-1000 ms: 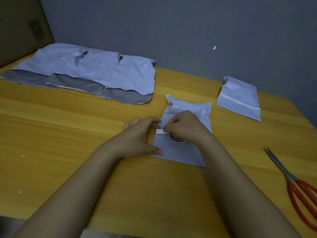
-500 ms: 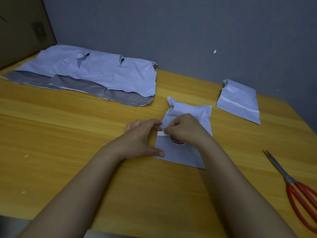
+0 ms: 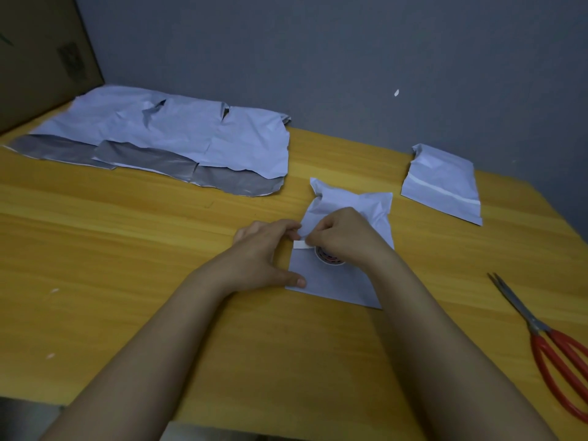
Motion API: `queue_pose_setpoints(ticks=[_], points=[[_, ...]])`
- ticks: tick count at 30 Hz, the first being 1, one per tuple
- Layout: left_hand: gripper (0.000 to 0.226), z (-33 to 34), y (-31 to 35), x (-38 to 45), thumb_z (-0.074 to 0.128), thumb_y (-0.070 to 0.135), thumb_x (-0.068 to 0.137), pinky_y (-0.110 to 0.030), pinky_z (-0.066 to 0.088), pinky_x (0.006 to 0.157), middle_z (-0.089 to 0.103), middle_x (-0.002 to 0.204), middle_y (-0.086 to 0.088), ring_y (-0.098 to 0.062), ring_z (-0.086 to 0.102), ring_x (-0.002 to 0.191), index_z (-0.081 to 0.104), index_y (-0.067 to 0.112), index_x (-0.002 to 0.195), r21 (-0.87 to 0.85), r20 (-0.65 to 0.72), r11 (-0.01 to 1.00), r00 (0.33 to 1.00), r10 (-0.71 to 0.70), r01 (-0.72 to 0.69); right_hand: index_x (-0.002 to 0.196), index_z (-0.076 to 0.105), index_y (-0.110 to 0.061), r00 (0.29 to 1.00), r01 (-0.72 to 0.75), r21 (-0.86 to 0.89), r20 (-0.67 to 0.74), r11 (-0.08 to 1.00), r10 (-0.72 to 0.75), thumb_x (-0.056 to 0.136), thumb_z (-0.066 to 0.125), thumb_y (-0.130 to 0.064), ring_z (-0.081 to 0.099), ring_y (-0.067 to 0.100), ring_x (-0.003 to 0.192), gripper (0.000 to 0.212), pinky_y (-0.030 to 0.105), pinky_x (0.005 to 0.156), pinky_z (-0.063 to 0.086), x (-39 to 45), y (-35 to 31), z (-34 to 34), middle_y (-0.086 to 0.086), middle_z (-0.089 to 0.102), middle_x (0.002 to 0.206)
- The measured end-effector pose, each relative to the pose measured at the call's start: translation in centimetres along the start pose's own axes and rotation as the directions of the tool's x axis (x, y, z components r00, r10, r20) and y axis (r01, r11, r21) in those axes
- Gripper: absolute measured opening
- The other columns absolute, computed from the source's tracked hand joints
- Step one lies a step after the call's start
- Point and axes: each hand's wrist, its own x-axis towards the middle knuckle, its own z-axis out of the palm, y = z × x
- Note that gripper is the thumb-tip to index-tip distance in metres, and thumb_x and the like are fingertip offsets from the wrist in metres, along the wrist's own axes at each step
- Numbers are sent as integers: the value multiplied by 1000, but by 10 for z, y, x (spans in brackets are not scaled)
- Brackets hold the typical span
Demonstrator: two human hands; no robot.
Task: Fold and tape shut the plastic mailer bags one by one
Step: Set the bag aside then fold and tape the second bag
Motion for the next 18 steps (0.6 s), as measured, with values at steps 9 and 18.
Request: queue_pose_setpoints(ticks=[9, 18], points=[[91, 1, -2, 1, 79, 51, 66, -24, 17, 104, 44, 129, 27, -3, 27, 124, 29, 37, 141, -11, 0, 1000, 1000, 9, -9, 74, 62, -11, 1000, -20, -42, 3, 999, 20, 80, 67, -16, 48, 20, 60, 10, 29, 57, 35, 4, -4, 1, 11, 50, 66], [91, 0, -1, 0, 79, 51, 66, -24, 18, 105, 43, 126, 29, -2, 28, 124, 29, 37, 141, -14, -6, 1000, 1000, 16, -16, 84, 68, 6, 999, -31, -69, -9, 997, 30, 81, 68, -20, 53, 21, 66, 26, 30, 60, 38, 6, -4, 1, 11, 55, 70]])
